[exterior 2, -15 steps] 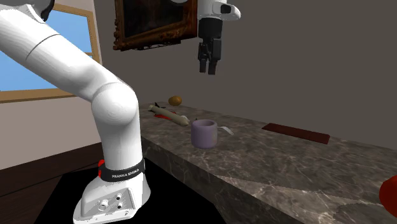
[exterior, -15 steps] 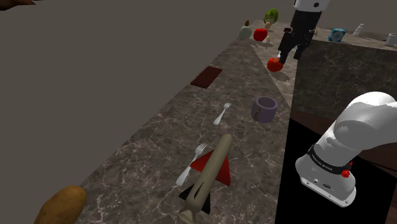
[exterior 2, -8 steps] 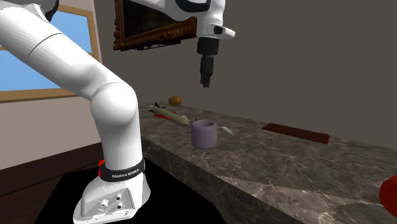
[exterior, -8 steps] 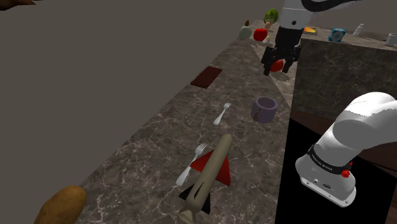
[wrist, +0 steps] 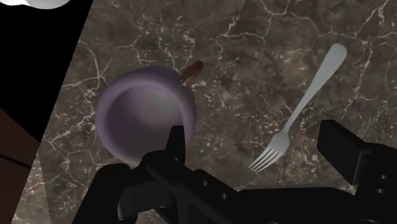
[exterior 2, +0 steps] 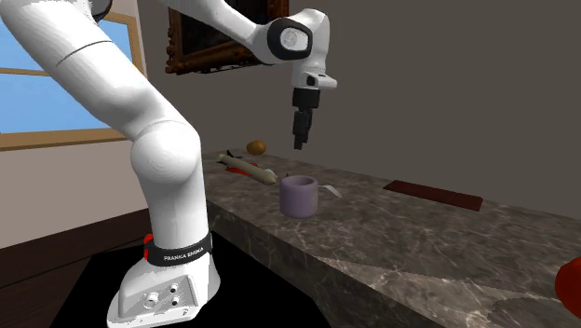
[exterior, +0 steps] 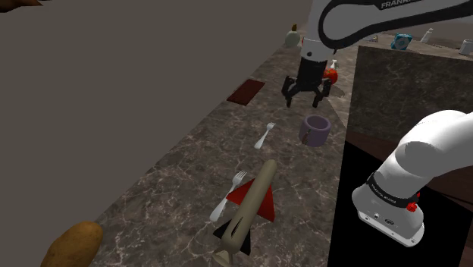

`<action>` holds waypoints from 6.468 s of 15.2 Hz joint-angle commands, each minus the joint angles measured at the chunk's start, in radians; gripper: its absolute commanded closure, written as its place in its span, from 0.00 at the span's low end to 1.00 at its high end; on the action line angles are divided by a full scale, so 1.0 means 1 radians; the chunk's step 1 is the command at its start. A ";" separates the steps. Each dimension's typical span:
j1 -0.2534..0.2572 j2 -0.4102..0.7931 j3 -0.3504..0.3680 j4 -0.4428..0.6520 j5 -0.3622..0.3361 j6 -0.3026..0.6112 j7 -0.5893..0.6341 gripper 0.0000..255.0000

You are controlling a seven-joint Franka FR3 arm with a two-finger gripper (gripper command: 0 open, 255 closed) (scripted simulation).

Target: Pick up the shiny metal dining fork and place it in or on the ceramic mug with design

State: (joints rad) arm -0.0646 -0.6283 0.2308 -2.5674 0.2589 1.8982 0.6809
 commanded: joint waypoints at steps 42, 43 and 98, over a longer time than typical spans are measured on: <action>-0.076 0.469 0.229 0.088 0.035 0.409 0.553 1.00; -0.076 0.459 0.227 0.093 0.037 0.393 0.552 1.00; -0.090 -0.196 -0.037 -0.247 0.037 0.029 0.299 1.00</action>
State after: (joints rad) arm -0.1551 -0.8242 0.1935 -2.8143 0.2954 1.9265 0.9805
